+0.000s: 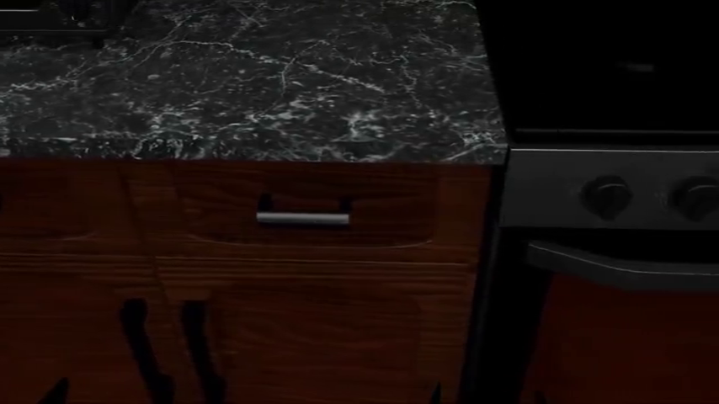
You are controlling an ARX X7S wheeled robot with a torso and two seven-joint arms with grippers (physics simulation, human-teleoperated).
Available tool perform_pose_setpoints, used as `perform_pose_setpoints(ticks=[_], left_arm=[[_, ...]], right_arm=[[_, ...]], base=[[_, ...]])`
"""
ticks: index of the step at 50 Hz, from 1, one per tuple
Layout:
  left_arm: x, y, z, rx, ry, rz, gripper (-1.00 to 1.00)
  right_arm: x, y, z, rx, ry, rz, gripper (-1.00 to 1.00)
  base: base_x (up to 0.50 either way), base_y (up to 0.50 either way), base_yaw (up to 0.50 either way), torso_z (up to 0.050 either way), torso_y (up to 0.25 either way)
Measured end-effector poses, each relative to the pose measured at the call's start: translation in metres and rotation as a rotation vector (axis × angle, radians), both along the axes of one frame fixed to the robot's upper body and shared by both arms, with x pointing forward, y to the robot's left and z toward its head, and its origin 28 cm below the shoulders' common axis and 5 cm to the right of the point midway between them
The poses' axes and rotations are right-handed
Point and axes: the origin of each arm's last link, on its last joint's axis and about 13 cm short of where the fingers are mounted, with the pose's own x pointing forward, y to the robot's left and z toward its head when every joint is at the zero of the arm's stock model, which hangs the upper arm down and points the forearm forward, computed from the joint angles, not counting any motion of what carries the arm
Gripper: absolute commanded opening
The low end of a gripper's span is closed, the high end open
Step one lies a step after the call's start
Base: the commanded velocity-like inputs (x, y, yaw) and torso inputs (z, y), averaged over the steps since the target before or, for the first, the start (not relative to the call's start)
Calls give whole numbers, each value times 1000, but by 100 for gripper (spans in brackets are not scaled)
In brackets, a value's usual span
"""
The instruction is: Navigate to the stove.
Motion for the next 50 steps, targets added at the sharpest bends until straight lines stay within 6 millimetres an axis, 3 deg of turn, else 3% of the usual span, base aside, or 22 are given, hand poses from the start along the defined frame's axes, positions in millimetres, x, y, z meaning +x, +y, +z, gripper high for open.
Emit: perform_pose_setpoints(ticks=[50], left_arm=[[0, 2, 0, -2, 0, 0, 100]], right_arm=[[-1, 1, 0, -4, -2, 1, 100]], base=[[-500, -1, 0, 0, 0]])
